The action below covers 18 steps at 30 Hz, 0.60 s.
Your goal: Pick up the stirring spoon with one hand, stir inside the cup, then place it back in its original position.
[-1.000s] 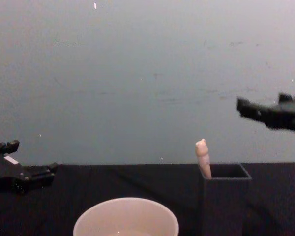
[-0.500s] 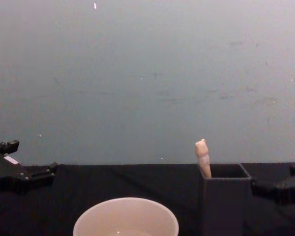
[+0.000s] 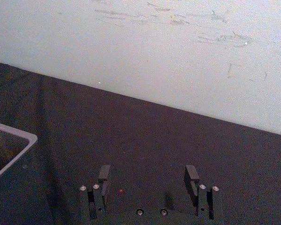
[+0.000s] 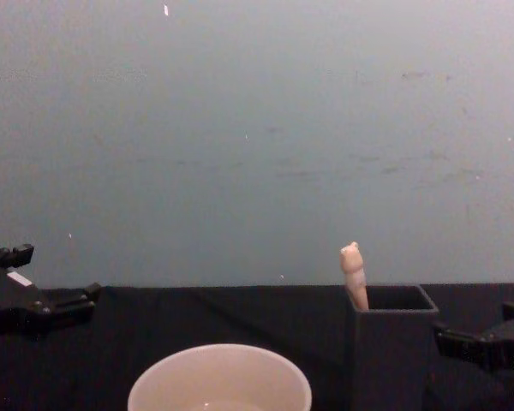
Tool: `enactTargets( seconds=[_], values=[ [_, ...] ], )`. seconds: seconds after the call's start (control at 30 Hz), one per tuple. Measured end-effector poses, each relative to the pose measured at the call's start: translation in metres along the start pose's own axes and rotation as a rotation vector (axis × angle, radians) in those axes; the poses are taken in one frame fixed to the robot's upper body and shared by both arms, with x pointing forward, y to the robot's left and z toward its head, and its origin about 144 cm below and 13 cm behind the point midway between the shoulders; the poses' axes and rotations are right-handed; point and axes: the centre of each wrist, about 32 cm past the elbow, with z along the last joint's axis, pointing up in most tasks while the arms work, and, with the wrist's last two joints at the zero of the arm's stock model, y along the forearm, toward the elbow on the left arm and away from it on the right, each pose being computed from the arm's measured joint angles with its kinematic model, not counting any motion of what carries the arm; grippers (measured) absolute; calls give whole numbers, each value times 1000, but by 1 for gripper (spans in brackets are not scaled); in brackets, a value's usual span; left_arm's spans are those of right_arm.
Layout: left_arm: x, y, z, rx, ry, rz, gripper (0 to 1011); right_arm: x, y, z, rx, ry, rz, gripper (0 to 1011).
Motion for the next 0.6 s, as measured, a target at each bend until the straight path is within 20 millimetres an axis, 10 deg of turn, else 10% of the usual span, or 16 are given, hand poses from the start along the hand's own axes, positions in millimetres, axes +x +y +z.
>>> enactTargets(
  seconds=[0.6],
  values=[
    [0, 0, 0, 0, 0, 0, 1001, 0, -1, 1, 6, 2, 0, 1000]
  ],
)
